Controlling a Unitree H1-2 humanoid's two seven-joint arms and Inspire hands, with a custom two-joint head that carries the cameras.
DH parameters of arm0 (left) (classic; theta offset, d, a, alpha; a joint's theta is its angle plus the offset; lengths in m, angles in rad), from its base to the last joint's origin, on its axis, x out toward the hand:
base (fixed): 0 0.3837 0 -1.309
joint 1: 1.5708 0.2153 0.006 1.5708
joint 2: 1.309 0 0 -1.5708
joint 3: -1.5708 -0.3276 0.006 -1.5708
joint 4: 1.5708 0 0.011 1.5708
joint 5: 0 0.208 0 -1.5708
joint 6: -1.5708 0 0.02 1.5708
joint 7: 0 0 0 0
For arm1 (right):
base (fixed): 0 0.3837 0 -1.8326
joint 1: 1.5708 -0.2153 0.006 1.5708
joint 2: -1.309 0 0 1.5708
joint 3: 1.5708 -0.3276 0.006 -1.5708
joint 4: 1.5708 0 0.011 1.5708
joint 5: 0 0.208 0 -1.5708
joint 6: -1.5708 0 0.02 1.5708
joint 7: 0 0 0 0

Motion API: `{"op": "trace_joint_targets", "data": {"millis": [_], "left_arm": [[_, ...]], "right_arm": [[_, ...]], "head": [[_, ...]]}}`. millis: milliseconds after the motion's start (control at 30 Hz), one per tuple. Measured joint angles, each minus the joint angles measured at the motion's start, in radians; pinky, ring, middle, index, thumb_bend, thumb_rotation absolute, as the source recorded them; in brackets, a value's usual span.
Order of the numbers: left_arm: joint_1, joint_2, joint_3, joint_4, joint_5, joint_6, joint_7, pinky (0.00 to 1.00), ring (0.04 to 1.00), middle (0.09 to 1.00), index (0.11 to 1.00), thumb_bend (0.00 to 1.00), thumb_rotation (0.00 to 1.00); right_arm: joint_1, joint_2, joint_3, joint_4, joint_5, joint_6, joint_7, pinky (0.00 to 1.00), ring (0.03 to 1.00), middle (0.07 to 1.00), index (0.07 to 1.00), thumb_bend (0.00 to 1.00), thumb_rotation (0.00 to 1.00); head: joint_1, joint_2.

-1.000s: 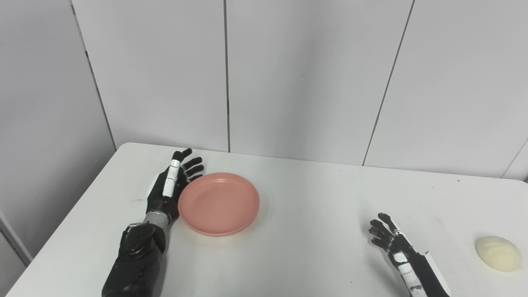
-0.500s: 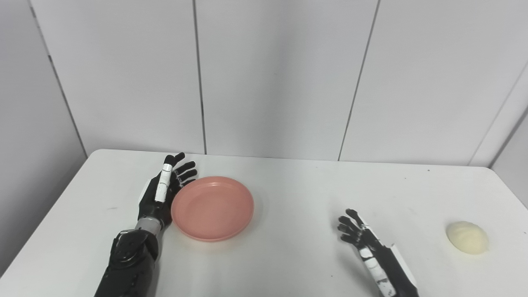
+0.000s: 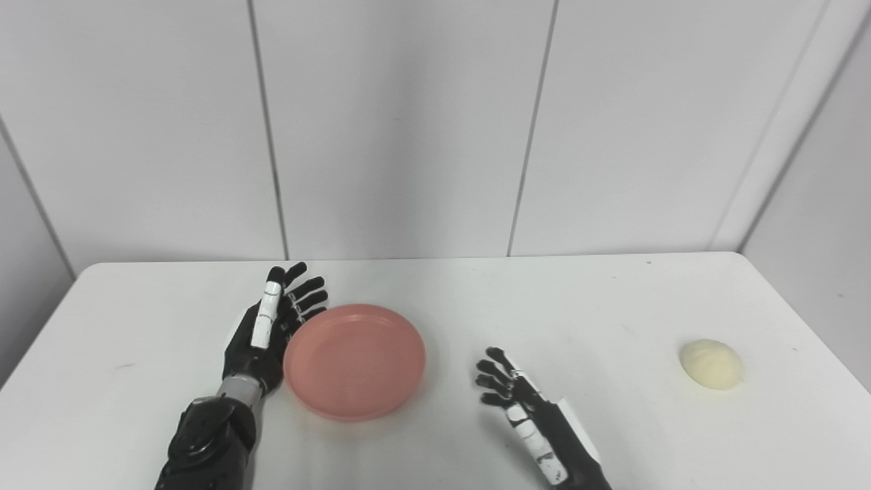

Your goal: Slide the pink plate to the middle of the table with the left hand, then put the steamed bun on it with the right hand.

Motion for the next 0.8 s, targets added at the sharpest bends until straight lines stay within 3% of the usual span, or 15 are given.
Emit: {"op": "trace_joint_targets", "data": {"millis": [233,333,500,800], "left_arm": [[0.013,-0.040,-0.018,-0.016,0.004,-0.005,-0.016,0.81,0.832,0.839,0.846,0.81,0.81],[0.016,-0.055,-0.025,0.000,0.010,-0.042,-0.016,0.82,0.837,0.841,0.853,0.82,0.82],[0.023,-0.056,-0.050,0.007,0.032,-0.078,-0.019,0.83,0.851,0.852,0.858,0.81,0.83],[0.030,-0.046,-0.049,0.007,0.027,-0.084,-0.037,0.84,0.847,0.845,0.875,0.78,0.82]], "right_arm": [[0.002,0.002,0.003,-0.016,0.005,0.007,0.000,0.84,0.860,0.892,0.929,0.77,0.97],[0.002,-0.003,0.003,-0.016,0.007,0.007,0.001,0.84,0.861,0.891,0.927,0.77,0.96],[0.002,-0.008,0.002,-0.010,0.007,0.007,0.001,0.84,0.861,0.895,0.928,0.76,0.96],[-0.012,-0.008,-0.004,0.016,-0.029,0.000,-0.027,0.81,0.852,0.931,0.929,0.75,0.96]], "head": [[-0.020,0.011],[-0.020,0.011],[-0.018,0.003],[-0.023,-0.020]]}}
